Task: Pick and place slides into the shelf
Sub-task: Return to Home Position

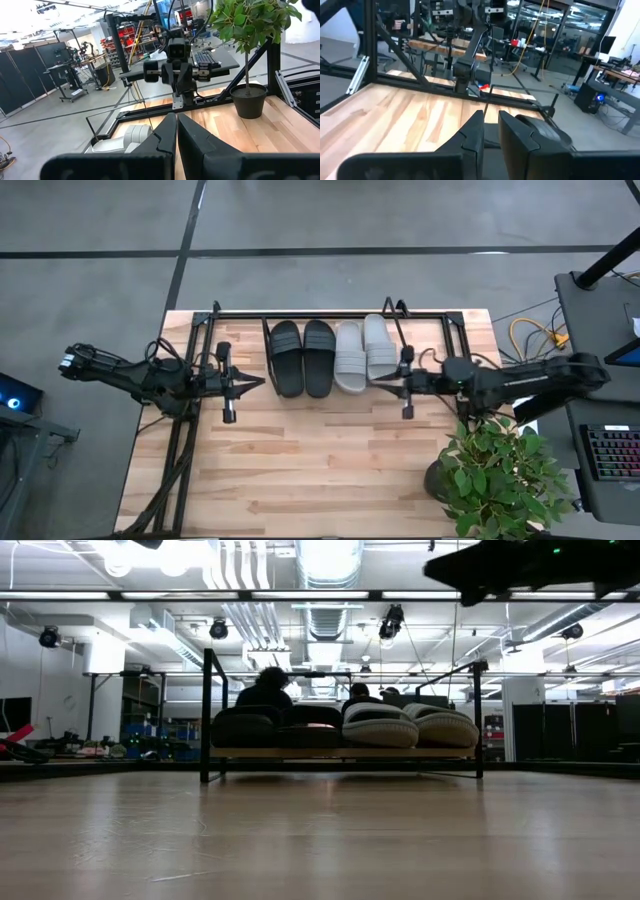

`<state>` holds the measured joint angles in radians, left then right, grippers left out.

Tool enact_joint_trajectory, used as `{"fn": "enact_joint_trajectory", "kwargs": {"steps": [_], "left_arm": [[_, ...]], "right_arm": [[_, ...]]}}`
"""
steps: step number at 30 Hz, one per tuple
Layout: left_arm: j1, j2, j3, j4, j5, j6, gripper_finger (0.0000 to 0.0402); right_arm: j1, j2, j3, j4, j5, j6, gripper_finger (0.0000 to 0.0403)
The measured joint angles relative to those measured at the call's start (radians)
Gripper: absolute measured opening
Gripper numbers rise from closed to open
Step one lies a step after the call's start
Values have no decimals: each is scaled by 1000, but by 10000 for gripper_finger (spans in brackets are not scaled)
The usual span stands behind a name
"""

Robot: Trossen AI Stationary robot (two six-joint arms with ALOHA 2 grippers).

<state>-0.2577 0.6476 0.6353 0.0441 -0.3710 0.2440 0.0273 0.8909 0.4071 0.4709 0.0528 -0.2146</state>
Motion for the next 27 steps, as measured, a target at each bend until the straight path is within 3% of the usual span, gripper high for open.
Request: {"fn": "enact_joint_trajectory", "kwargs": {"steps": [5,14,23,27], "left_arm": [[0,4,0,-1,0,0,0],[0,6,0,1,0,6,0],[0,6,0,-3,0,7,0],[0,6,0,-9,0,8,0]], "right_arm": [[3,-187,-59,-105,47,7,47],[-63,-356,-248,30,37,25,43],[-80,-465,-141,-377,32,96,17],[-77,-514,-182,-363,18,97,10]]}}
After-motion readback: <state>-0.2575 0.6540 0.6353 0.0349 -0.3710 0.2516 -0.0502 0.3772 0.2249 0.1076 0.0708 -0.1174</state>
